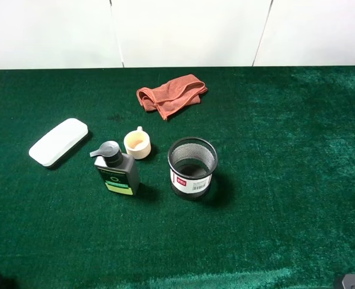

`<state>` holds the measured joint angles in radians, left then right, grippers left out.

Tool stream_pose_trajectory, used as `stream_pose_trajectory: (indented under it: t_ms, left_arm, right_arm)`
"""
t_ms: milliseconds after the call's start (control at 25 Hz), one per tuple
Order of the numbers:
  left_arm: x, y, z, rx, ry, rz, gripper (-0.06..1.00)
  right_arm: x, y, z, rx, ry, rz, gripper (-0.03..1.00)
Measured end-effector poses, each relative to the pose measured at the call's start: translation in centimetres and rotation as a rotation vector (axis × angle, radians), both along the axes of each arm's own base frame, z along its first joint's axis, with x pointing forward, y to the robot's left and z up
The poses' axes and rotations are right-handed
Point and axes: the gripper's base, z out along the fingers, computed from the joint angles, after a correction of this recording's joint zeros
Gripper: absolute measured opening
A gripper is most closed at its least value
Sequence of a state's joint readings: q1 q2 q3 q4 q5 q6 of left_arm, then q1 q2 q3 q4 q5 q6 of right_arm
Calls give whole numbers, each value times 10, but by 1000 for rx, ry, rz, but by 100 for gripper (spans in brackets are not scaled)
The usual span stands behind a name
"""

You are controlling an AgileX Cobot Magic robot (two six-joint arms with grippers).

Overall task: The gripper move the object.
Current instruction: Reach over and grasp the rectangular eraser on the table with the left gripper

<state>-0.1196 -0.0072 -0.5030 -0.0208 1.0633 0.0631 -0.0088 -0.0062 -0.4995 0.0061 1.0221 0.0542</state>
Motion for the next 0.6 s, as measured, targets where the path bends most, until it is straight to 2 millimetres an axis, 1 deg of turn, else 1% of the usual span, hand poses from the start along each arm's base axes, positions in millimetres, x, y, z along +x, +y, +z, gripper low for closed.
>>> stream_pose_trajectory:
  t_ms: [600]
  left_arm:
    - [0, 0, 0, 0, 0, 0, 99]
  right_arm:
    - [0, 0, 0, 0, 0, 0, 69]
